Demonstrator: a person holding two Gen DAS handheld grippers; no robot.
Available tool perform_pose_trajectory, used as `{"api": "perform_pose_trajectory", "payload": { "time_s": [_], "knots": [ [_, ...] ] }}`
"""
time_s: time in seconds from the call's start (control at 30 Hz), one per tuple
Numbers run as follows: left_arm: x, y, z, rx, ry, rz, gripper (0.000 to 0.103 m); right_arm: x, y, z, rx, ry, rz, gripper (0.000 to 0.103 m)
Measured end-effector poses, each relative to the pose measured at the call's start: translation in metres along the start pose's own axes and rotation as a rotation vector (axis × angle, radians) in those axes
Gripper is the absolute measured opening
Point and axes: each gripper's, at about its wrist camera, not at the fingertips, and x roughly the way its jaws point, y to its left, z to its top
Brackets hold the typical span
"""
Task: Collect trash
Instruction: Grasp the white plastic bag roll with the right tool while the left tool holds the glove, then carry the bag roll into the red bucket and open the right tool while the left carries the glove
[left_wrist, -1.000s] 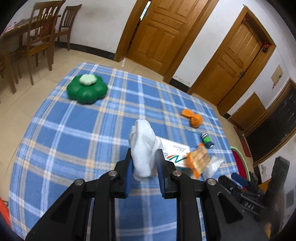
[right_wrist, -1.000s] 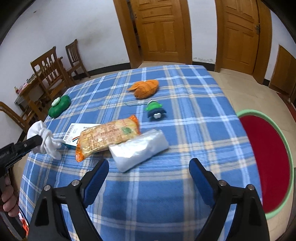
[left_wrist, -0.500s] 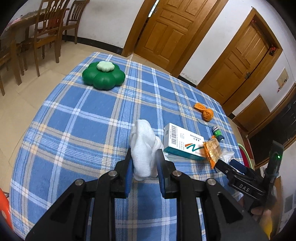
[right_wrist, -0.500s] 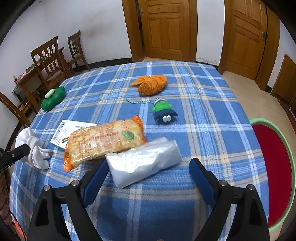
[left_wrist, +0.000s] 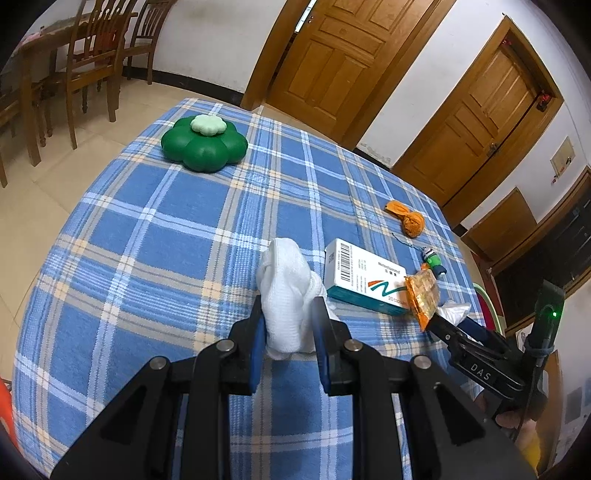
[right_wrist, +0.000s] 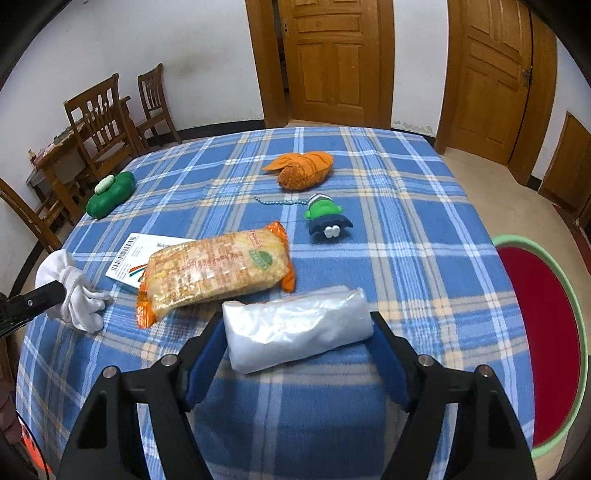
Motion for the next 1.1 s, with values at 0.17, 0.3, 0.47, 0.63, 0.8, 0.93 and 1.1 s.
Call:
{"api": "perform_pose_trajectory", "payload": {
  "time_s": [0.17, 0.3, 0.47, 0.63, 0.8, 0.93, 1.1],
  "knots": [
    [-0.002, -0.005, -0.001, 0.008, -0.001, -0.006, 0.023, -0.014, -0.005, -0.006, 0.027, -0.017, 0.008, 0.077],
    [-0.005, -0.01, -0.002, 0.015, -0.002, -0.017, 0.023, -0.028, -0.011, -0.012, 0.057, -0.035, 0.016, 0.077],
    [-0.009, -0.019, -0.004, 0.029, -0.003, -0.032, 0.023, -0.045, -0.02, -0.018, 0.094, -0.058, 0.018, 0.077],
    [-0.013, -0.029, -0.005, 0.043, -0.001, -0.049, 0.023, -0.062, -0.031, -0.024, 0.13, -0.078, 0.02, 0.077],
    [-0.016, -0.039, -0.007, 0.058, 0.001, -0.063, 0.023, -0.08, -0.041, -0.03, 0.157, -0.102, 0.02, 0.077],
    [-0.018, -0.049, -0.008, 0.073, 0.004, -0.075, 0.023, -0.091, -0.05, -0.034, 0.182, -0.121, 0.017, 0.077],
    [-0.017, -0.064, -0.009, 0.094, 0.018, -0.096, 0.023, -0.102, -0.064, -0.039, 0.217, -0.141, 0.014, 0.077]
  ]
}}
